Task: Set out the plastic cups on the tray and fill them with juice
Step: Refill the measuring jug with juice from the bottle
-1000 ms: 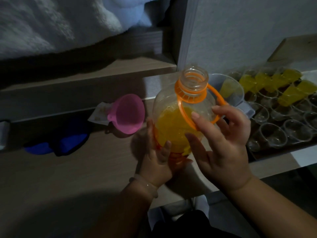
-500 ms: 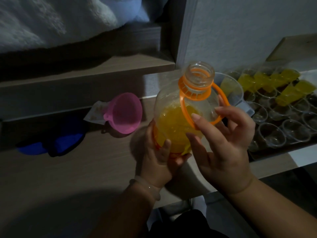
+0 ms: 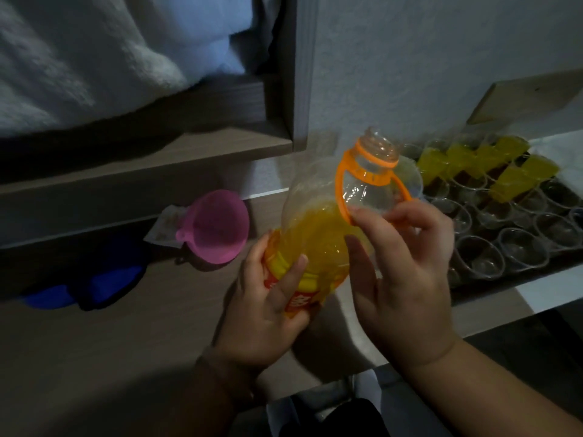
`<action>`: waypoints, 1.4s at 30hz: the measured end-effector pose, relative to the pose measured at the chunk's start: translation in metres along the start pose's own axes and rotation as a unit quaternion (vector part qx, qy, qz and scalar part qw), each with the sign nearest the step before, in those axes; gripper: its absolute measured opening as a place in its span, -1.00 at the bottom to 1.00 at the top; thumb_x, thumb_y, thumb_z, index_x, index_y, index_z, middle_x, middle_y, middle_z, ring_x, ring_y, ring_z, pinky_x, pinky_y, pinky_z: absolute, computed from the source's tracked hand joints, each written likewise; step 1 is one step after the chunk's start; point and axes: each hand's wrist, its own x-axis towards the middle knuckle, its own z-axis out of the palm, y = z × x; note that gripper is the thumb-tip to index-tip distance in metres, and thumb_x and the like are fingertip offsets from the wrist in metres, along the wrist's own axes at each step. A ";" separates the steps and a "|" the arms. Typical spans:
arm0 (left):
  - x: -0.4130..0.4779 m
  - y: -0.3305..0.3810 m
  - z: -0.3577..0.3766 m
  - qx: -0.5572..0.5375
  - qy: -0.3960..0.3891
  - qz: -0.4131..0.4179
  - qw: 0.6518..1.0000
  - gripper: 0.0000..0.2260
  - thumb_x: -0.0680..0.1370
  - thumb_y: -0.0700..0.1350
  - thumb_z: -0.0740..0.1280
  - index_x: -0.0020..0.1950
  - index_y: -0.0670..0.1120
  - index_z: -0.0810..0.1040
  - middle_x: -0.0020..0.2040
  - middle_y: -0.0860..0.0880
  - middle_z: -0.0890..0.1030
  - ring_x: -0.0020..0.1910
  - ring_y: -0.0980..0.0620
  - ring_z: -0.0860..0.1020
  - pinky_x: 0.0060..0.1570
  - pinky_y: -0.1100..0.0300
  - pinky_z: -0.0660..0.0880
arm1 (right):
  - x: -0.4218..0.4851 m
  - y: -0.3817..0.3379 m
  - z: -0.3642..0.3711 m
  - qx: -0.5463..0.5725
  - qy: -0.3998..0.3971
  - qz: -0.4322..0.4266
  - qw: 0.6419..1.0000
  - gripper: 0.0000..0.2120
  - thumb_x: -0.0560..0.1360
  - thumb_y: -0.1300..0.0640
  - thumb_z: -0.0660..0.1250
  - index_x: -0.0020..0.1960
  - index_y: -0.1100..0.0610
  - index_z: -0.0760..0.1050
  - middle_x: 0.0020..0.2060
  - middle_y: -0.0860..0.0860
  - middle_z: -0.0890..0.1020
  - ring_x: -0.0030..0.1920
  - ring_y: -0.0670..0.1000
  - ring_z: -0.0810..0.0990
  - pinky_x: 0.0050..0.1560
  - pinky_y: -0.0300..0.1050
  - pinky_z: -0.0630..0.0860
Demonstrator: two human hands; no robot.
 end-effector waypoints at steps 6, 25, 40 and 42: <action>0.012 0.005 -0.027 0.108 -0.074 0.021 0.991 -0.19 0.41 0.16 0.35 0.51 0.33 -0.08 0.47 -0.18 0.12 0.35 -0.29 0.33 0.06 -0.26 0.50 | 0.021 -0.003 -0.011 -0.088 -0.016 0.019 0.996 -0.65 0.56 0.14 0.17 0.29 0.06 0.54 -0.07 0.18 0.52 -0.12 0.18 0.40 -0.01 -0.13 0.19; 0.035 0.052 -0.078 0.236 -0.253 -0.037 0.938 -0.10 0.47 0.23 0.32 0.30 0.47 -0.47 0.47 0.03 -0.13 0.43 -0.05 0.12 0.28 0.02 0.32 | 0.041 0.005 -0.008 -0.159 -0.131 0.046 0.978 -0.56 0.55 -0.03 0.18 0.38 0.11 0.44 -0.04 0.16 0.50 -0.16 0.15 0.43 -0.18 -0.09 0.31; 0.050 0.050 -0.084 0.278 -0.311 -0.013 0.909 -0.08 0.46 0.20 0.34 0.30 0.47 -0.48 0.47 -0.06 -0.03 0.37 -0.15 0.24 0.26 -0.10 0.39 | 0.045 0.005 -0.002 -0.195 -0.178 0.075 0.962 -0.43 0.54 -0.19 0.06 0.38 0.14 0.43 -0.03 0.19 0.51 -0.11 0.17 0.49 -0.18 -0.06 0.40; 0.053 0.052 -0.086 0.286 -0.317 -0.017 0.904 -0.08 0.47 0.21 0.32 0.27 0.48 -0.50 0.46 -0.03 -0.06 0.38 -0.12 0.21 0.27 -0.07 0.38 | 0.046 0.005 -0.002 -0.194 -0.177 0.077 0.962 -0.42 0.54 -0.19 0.04 0.38 0.15 0.43 -0.03 0.18 0.50 -0.11 0.16 0.49 -0.18 -0.04 0.43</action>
